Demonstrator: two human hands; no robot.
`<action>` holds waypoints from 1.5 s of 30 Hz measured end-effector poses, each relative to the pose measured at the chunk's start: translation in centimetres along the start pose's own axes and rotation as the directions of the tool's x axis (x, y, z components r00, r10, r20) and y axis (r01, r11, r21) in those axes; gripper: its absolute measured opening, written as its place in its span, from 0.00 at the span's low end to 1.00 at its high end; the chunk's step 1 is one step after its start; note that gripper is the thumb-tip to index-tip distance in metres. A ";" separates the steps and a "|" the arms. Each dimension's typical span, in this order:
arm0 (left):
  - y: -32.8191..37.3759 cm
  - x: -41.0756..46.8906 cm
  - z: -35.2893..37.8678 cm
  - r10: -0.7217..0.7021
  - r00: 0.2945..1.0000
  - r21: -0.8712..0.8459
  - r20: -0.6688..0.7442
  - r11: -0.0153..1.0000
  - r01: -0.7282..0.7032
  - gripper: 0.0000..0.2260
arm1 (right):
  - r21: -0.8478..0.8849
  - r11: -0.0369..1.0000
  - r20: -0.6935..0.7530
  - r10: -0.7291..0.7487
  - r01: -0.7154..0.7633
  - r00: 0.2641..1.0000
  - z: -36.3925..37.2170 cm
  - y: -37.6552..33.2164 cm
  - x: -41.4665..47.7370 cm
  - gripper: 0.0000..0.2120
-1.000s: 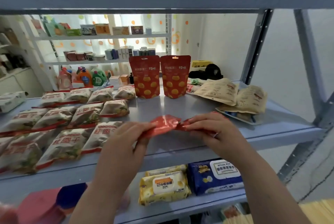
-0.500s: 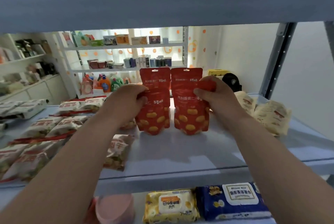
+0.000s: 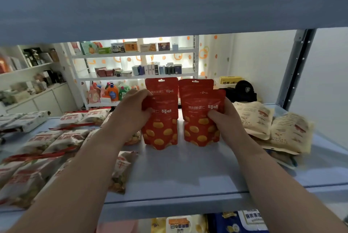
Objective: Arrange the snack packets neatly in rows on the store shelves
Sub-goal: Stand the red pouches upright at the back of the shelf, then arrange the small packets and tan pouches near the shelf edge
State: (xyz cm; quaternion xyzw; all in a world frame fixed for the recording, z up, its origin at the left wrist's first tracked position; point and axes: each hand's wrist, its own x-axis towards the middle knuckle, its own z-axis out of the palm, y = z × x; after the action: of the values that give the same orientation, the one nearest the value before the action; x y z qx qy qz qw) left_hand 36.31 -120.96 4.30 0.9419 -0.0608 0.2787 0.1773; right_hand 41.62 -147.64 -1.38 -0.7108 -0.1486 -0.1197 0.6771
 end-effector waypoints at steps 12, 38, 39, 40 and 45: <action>1.9 -1.8 -1.0 -0.018 0.999 0.084 -0.051 0.996 0.022 0.19 | -0.218 0.974 0.063 0.083 -0.068 0.995 -0.7 -0.9 -2.1 0.24; 17.8 -5.9 10.9 0.374 0.780 -0.102 0.501 0.921 -0.376 0.15 | -0.852 0.517 -0.058 -0.248 0.082 0.967 -19.3 -1.6 -13.6 0.20; 18.7 -4.9 11.4 0.390 0.794 -0.102 0.467 0.915 -0.389 0.15 | -0.871 0.488 -0.045 -0.201 0.060 0.979 -20.7 -1.4 -12.5 0.23; 19.5 -4.0 11.9 0.396 0.809 -0.105 0.435 0.914 -0.392 0.15 | -0.891 0.451 -0.025 -0.138 0.040 0.990 -22.1 -1.1 -11.4 0.27; 21.5 -0.4 15.1 0.363 0.849 0.081 0.383 0.903 -0.423 0.29 | -0.925 0.377 0.091 0.087 0.052 0.992 -25.5 1.2 -6.7 0.30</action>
State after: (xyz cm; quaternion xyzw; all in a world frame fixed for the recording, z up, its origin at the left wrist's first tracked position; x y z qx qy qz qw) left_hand 38.99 -146.50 -1.29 0.9553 -0.2611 0.1363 0.0248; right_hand 36.64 -173.47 -3.55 -0.9750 -0.0906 -0.1305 0.1555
